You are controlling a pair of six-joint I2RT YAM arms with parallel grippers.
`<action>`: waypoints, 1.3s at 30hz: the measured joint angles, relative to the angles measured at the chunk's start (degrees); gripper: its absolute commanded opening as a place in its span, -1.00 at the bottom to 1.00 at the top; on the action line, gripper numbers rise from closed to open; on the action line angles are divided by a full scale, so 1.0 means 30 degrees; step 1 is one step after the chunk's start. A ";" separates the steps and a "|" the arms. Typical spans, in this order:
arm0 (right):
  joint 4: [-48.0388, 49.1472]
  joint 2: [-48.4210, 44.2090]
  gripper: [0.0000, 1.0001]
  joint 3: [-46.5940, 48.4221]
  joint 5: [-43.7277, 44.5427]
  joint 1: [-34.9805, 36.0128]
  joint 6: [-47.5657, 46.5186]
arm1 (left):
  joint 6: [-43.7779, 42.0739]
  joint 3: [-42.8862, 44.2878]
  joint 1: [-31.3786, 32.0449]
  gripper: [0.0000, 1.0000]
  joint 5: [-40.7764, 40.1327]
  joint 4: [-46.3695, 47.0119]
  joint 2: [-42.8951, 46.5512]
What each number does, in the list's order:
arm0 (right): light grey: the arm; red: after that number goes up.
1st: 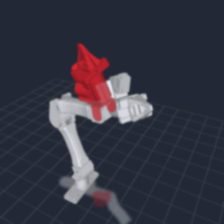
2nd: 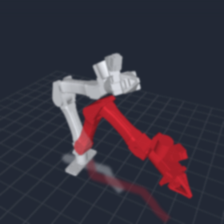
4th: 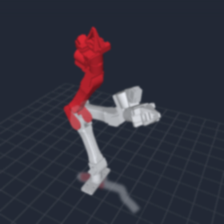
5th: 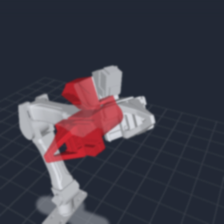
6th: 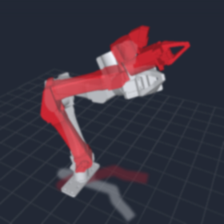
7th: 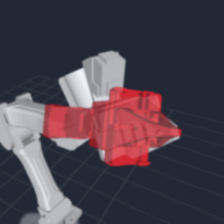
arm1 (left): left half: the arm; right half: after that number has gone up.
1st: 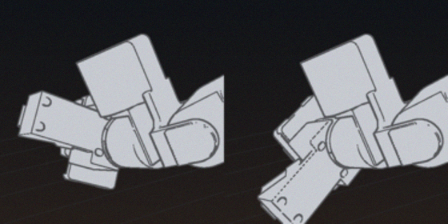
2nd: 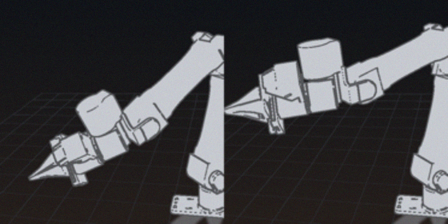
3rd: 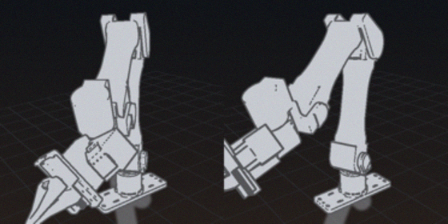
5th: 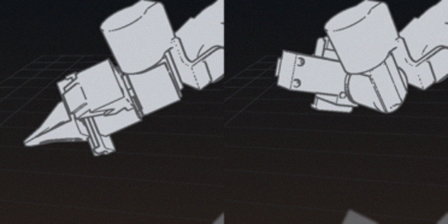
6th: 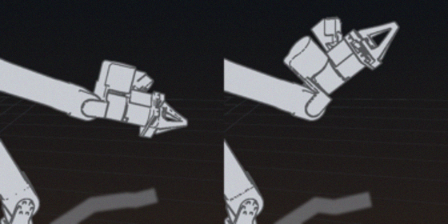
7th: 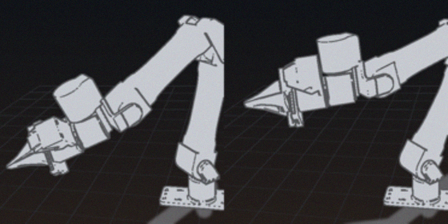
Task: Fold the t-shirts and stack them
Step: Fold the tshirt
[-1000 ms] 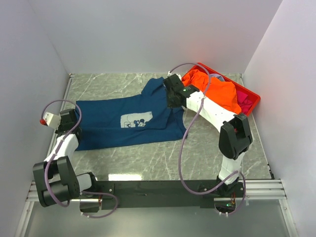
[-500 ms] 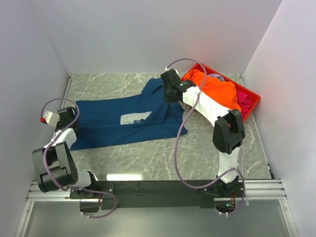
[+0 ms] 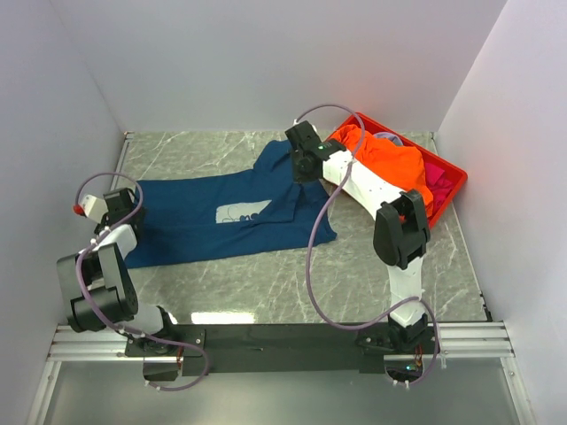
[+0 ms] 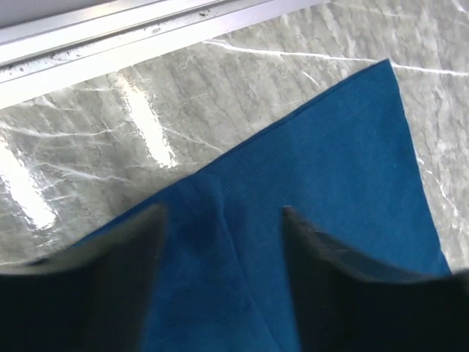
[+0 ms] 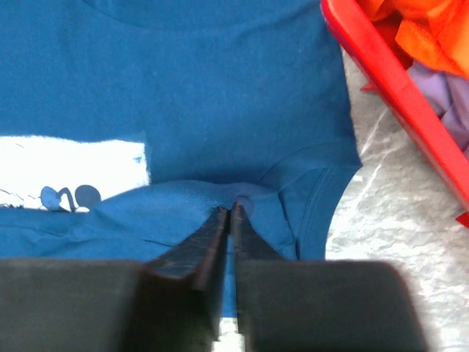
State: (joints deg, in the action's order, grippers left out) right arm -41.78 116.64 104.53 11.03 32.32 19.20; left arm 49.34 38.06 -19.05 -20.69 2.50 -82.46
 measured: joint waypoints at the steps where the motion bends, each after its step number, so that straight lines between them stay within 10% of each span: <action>1: -0.0022 0.0066 -0.34 0.0160 -0.0022 -0.0044 0.0000 | 0.0029 -0.0007 0.0000 0.65 0.0000 0.0044 0.0087; 2: -0.0066 0.0182 0.22 0.0423 -0.0117 -0.0087 -0.0066 | -0.0036 -0.0044 0.0000 0.72 -0.0007 0.0058 0.0233; 3: -0.0124 0.0350 0.36 0.0809 -0.0255 -0.0146 -0.0109 | -0.0073 -0.0087 0.0022 0.77 -0.0022 0.0066 0.0517; 8: -0.0401 0.1282 0.55 0.3082 -0.0488 -0.0291 -0.0583 | -0.0160 -0.0532 0.1377 0.94 -0.1093 0.0066 0.3169; 23: 0.3585 -0.0998 0.18 -0.6186 -0.4590 -0.0321 0.0816 | -0.0539 -0.1107 1.3034 0.98 -0.4503 0.0095 0.6470; 39: 0.5457 -0.0444 0.11 -0.6528 -0.5982 -0.0015 0.1450 | 0.0408 -0.1705 1.8309 0.99 -0.4743 0.0357 0.4393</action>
State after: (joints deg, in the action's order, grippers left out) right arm -25.41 115.31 84.95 -6.92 32.27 23.55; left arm 50.57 32.95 35.88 -34.92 3.57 -69.28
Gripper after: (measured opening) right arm 0.556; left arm 0.992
